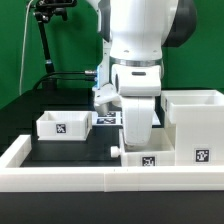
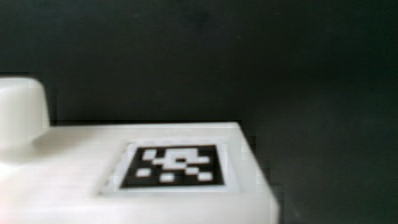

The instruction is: Assemble drawer

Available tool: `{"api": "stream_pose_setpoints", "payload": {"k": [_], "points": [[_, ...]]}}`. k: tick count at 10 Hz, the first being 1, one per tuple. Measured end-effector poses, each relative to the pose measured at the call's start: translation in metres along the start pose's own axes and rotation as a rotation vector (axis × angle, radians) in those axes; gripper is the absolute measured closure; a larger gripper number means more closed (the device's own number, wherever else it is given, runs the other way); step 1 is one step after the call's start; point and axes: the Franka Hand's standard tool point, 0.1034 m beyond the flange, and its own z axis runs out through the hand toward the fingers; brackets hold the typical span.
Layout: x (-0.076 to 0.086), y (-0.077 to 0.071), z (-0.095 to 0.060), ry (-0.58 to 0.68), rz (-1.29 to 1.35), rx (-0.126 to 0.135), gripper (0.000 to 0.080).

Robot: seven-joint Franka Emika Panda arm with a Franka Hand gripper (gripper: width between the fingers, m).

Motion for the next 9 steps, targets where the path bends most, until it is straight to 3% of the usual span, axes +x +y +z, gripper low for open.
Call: {"api": "stream_pose_setpoints", "payload": {"k": [9], "points": [[0.0002,0.0034,0.0034,0.003,0.002,-0.006,0.0755]]}}
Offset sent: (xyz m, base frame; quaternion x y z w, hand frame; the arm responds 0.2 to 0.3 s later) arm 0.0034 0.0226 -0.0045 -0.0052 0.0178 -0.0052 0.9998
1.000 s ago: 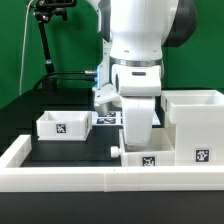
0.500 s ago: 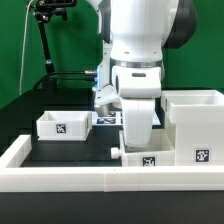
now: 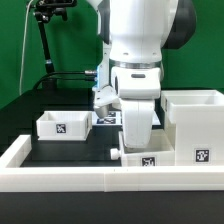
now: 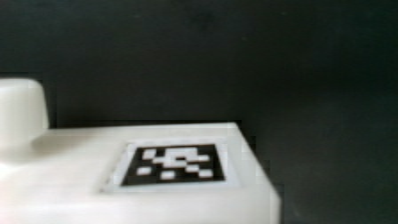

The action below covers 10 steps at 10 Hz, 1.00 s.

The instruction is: Assemble drawer

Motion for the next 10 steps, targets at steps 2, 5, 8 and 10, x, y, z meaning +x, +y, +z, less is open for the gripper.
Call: {"api": "stream_pose_setpoints", "payload": {"k": [2,5,8,10], "points": [[0.0,0.001,-0.001,-0.001,0.016,0.001,0.0755],[0.002,0.0,0.002,0.006,0.022,-0.03,0.0755],[0.011,0.002,0.002,0.015,0.021,-0.053,0.0755],[0.013,0.003,0.002,0.019,0.023,-0.071,0.0755]]}}
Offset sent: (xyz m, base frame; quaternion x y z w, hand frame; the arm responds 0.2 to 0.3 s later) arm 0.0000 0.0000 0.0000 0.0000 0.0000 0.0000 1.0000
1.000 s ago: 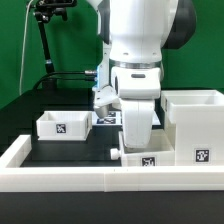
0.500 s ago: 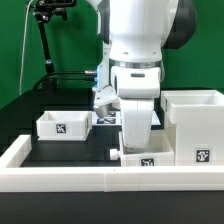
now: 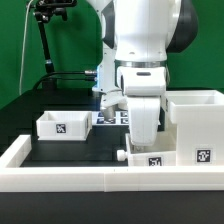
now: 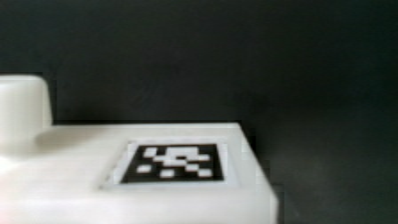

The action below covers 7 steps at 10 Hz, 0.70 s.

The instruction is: Assemble drawer

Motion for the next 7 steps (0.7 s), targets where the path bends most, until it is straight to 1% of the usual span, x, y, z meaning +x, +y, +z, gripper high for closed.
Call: {"api": "stream_pose_setpoints", "payload": {"k": [5,7], "points": [[-0.0005,0.0001,0.0,0.0,0.002,0.0,0.0755],[0.0034,0.0,-0.0004,-0.003,0.012,-0.001,0.0755]]}}
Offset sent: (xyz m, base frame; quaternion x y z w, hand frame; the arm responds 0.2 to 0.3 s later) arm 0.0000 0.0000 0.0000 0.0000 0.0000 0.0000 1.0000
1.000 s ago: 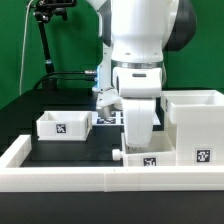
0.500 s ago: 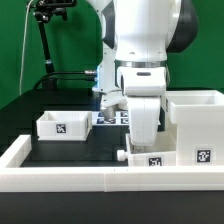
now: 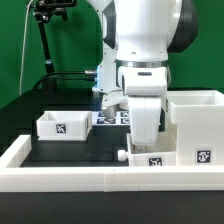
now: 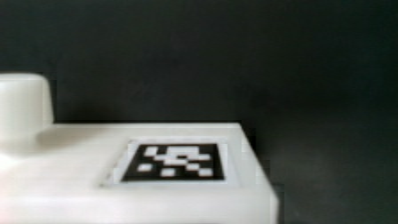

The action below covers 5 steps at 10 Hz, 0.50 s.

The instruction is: Assemble drawer

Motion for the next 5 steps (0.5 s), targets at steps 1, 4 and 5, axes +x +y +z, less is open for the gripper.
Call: {"api": "stream_pose_setpoints", "payload": {"k": [1,4,5], "points": [[0.001,0.0,-0.001,-0.005,0.006,0.003,0.0755],[0.0002,0.0,-0.0013,-0.005,0.007,0.004,0.0572],[-0.0009,0.0012,-0.0055,-0.007,0.009,0.003,0.0572]]}}
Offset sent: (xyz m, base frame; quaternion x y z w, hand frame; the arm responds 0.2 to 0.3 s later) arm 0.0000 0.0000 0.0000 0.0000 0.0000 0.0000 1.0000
